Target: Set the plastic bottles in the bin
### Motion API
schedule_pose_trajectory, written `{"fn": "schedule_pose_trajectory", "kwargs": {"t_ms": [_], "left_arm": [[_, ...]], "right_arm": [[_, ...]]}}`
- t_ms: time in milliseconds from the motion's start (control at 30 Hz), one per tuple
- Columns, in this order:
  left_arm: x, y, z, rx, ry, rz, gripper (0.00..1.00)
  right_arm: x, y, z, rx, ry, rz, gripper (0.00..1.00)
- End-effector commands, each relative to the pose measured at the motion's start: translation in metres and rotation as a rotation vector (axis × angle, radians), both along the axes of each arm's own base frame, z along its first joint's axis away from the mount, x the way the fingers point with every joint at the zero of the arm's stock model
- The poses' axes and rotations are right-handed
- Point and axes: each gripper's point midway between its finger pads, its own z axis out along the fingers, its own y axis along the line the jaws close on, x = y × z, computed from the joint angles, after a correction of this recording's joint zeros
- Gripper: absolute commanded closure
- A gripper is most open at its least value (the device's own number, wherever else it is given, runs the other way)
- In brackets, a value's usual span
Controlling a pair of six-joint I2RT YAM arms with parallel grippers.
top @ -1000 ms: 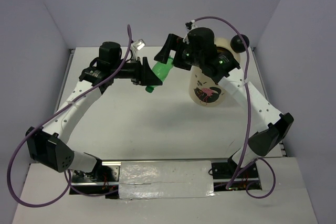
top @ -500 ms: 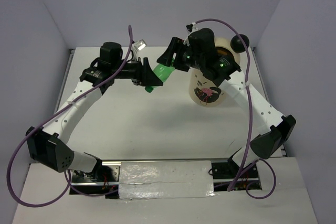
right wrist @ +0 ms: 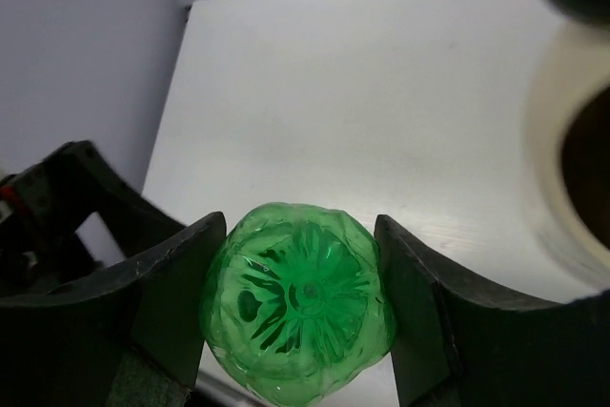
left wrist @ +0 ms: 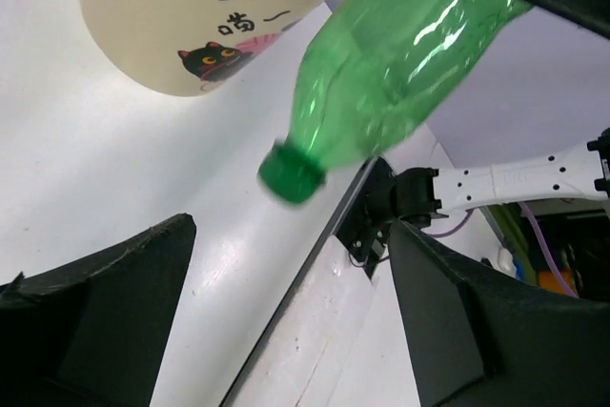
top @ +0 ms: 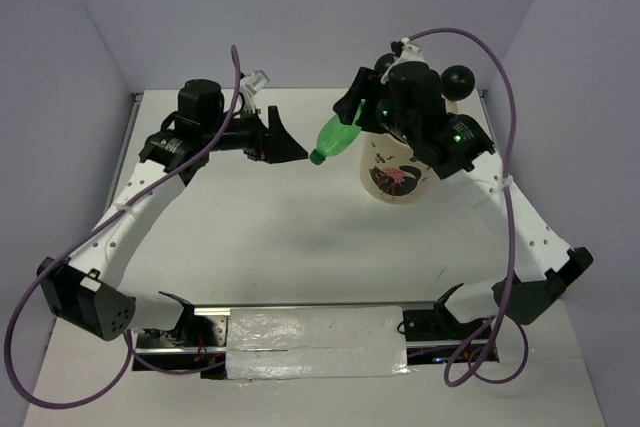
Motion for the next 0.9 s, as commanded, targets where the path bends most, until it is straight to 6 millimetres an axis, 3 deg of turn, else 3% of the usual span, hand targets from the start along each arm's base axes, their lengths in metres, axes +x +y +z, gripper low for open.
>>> {"fn": "schedule_pose_trajectory", "kwargs": {"t_ms": [0,200,367,433,500,633,867], "left_arm": [[-0.003,0.012,0.04,0.004,-0.145,0.051,0.05],[0.008,0.03,0.042,0.089,-0.15,0.174,0.06],[0.016,0.037,0.041,0.093,-0.144,0.248,0.06],[0.017,0.038,0.04,0.089,-0.144,0.262,0.06],[0.017,0.037,0.039,0.084,-0.144,0.263,0.06],[0.014,0.036,0.034,0.083,-0.129,0.254,0.06],[0.007,0.041,0.032,0.09,-0.129,0.259,0.06]], "right_arm": [[-0.004,-0.062,0.033,-0.117,-0.128,-0.195,0.5],[-0.018,-0.151,0.073,-0.277,-0.267,-0.501,0.5],[-0.022,-0.199,0.095,-0.401,-0.359,-0.705,0.5],[-0.019,-0.213,0.089,-0.487,-0.362,-0.771,0.5],[-0.011,-0.214,0.094,-0.47,-0.404,-0.804,0.49],[0.017,-0.206,0.081,-0.454,-0.395,-0.789,0.49],[0.041,-0.192,0.064,-0.418,-0.376,-0.761,0.48]]}}
